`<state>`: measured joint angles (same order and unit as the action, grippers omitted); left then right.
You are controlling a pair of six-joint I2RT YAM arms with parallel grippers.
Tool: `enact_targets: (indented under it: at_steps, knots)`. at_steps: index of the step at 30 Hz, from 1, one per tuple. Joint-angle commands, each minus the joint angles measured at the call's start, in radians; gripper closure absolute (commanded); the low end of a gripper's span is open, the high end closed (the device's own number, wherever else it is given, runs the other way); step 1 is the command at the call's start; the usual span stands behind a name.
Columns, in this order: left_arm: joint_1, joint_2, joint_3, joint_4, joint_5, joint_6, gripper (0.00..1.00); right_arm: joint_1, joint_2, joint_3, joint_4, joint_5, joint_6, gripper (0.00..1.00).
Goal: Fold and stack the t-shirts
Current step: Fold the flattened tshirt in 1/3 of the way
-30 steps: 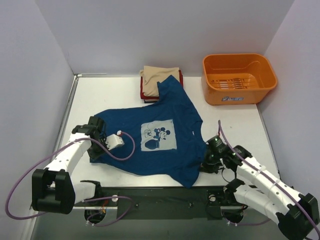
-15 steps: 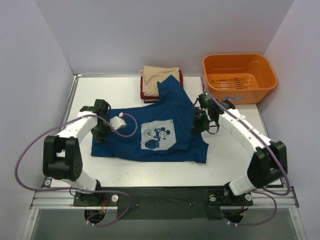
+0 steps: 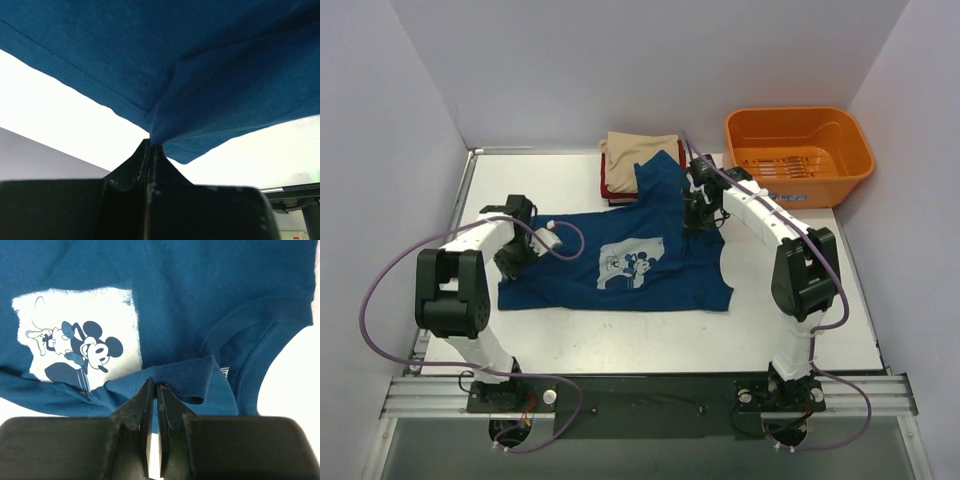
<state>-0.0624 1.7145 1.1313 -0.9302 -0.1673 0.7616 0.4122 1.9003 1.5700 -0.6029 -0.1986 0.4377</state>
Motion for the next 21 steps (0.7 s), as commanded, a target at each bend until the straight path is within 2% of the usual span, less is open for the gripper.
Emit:
enact_targets:
  at_steps: [1, 10, 15, 21]
  knots:
    - [0.009, 0.028, 0.056, 0.019, -0.048, -0.031, 1.00, -0.012, 0.032, 0.081, -0.046, 0.034, -0.050, 1.00]
    - [-0.011, 0.025, 0.059, 0.011, -0.006, -0.024, 1.00, -0.030, 0.046, 0.145, -0.051, 0.105, -0.076, 1.00]
    - [-0.020, 0.048, 0.056, 0.028, -0.015, -0.038, 1.00, -0.035, 0.098, 0.225, -0.052, 0.085, -0.113, 1.00]
    - [-0.002, 0.062, 0.071, 0.057, -0.064, -0.073, 1.00, -0.039, 0.123, 0.209, -0.055, 0.076, -0.131, 1.00]
